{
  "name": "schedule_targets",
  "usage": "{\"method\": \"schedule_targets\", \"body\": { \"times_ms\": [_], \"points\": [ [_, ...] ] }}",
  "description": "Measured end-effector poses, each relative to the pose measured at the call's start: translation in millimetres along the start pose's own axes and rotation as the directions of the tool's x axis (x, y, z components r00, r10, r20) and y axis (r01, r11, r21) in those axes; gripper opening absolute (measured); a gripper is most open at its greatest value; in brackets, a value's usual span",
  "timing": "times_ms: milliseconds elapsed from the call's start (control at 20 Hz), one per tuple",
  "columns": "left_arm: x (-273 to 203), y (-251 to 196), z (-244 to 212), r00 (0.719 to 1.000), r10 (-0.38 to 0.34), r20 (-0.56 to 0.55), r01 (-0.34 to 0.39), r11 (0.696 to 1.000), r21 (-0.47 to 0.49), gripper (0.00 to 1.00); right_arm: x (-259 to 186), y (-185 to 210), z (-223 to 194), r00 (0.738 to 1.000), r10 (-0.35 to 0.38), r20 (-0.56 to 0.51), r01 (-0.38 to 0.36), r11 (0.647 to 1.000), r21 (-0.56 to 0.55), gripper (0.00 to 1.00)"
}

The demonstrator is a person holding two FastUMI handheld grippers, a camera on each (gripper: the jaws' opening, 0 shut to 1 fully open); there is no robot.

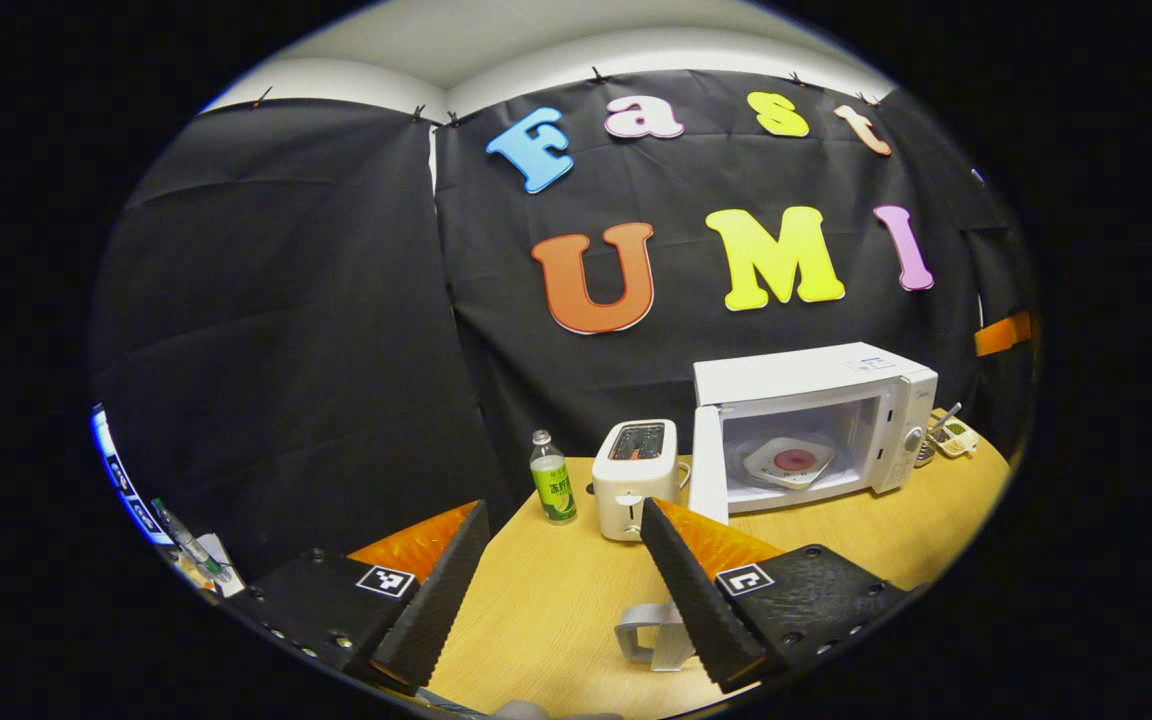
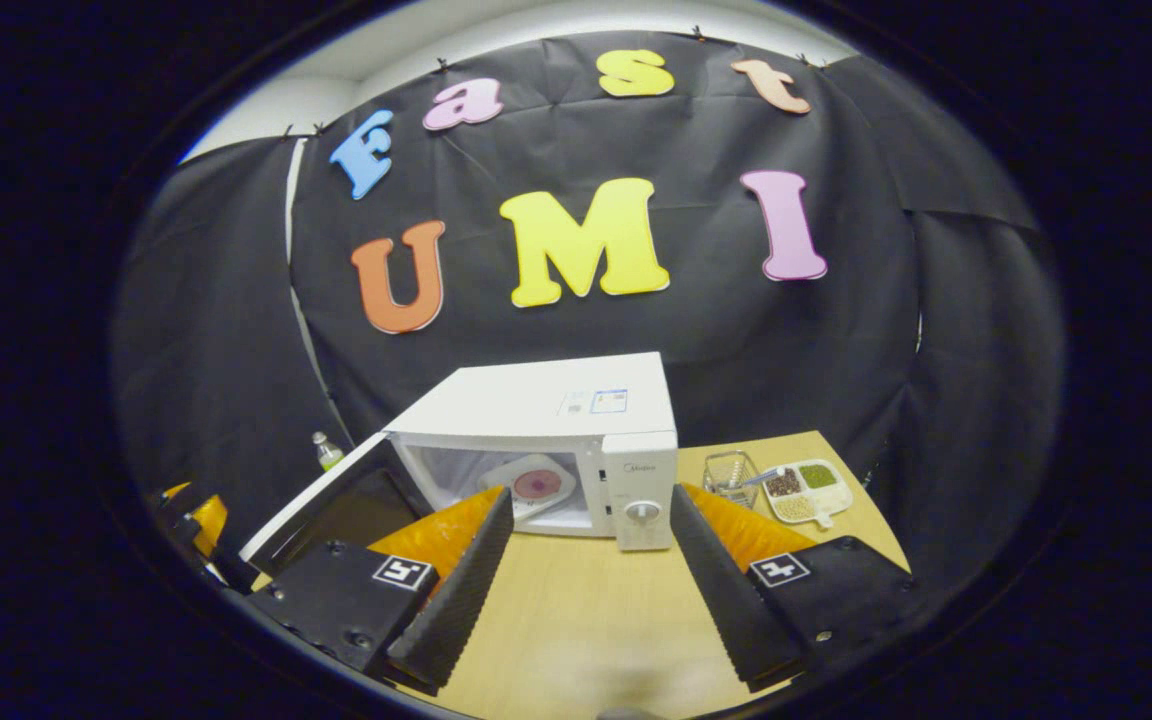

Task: Open the microwave oven with the left hand, put the food in, and close the microwave oven.

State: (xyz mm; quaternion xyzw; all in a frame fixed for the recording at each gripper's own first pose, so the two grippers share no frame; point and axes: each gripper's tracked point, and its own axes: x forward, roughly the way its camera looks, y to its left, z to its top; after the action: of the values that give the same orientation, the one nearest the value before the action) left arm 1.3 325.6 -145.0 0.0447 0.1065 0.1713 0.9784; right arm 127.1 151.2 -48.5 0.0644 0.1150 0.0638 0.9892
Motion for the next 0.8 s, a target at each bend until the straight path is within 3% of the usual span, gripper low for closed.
{"method": "schedule_targets", "body": {
  "times_ms": [50,150,200,250,300,450,500,550,600,700,750,800],
  "points": [
    [1,4,-8,1.000,0.008,-0.006,-0.008,1.000,-0.010,0.84,-14,-4,5,1.000,-0.009,0.017,0.009,1.000,-0.011,1.00],
    [4,9,-21,1.000,0.001,0.001,-0.001,1.000,-0.015,0.44,-33,-7,6,0.999,-0.021,0.025,0.022,1.000,-0.011,1.00],
    [9,8,-26,1.000,-0.019,0.008,0.020,1.000,-0.020,0.26,-35,-9,4,0.999,-0.030,0.023,0.031,1.000,-0.007,0.91],
    [14,8,-35,1.000,-0.028,-0.004,0.028,0.999,-0.032,0.08,-36,-13,3,0.999,-0.040,0.014,0.040,0.999,-0.003,1.00],
    [19,5,-44,0.999,-0.043,0.000,0.043,0.999,-0.023,0.02,-37,-16,1,0.999,-0.048,0.007,0.048,0.999,0.002,1.00],
    [39,0,-74,0.996,-0.069,-0.052,0.069,0.998,0.012,0.00,-42,-23,4,0.997,-0.074,0.004,0.074,0.997,0.034,1.00],
    [43,-2,-80,0.995,-0.082,-0.064,0.083,0.997,0.000,0.11,-42,-27,4,0.995,-0.095,0.008,0.094,0.995,0.035,1.00],
    [45,-6,-86,0.992,-0.098,-0.078,0.097,0.995,-0.010,0.00,-43,-32,4,0.993,-0.115,0.006,0.114,0.993,0.033,1.00],
    [46,-10,-91,0.990,-0.112,-0.088,0.112,0.994,-0.010,0.00,-44,-34,4,0.992,-0.126,0.000,0.126,0.991,0.036,0.91],
    [45,-20,-99,0.986,-0.137,-0.094,0.137,0.991,-0.013,0.00,-43,-33,1,0.991,-0.130,-0.016,0.131,0.990,0.046,0.92],
    [41,-21,-100,0.987,-0.130,-0.098,0.130,0.992,-0.006,0.11,-42,-34,-1,0.991,-0.134,-0.028,0.135,0.990,0.042,1.00],
    [40,-26,-97,0.986,-0.141,-0.084,0.142,0.990,0.002,0.00,-42,-36,-1,0.989,-0.142,-0.031,0.143,0.989,0.040,1.00]
  ]
}}
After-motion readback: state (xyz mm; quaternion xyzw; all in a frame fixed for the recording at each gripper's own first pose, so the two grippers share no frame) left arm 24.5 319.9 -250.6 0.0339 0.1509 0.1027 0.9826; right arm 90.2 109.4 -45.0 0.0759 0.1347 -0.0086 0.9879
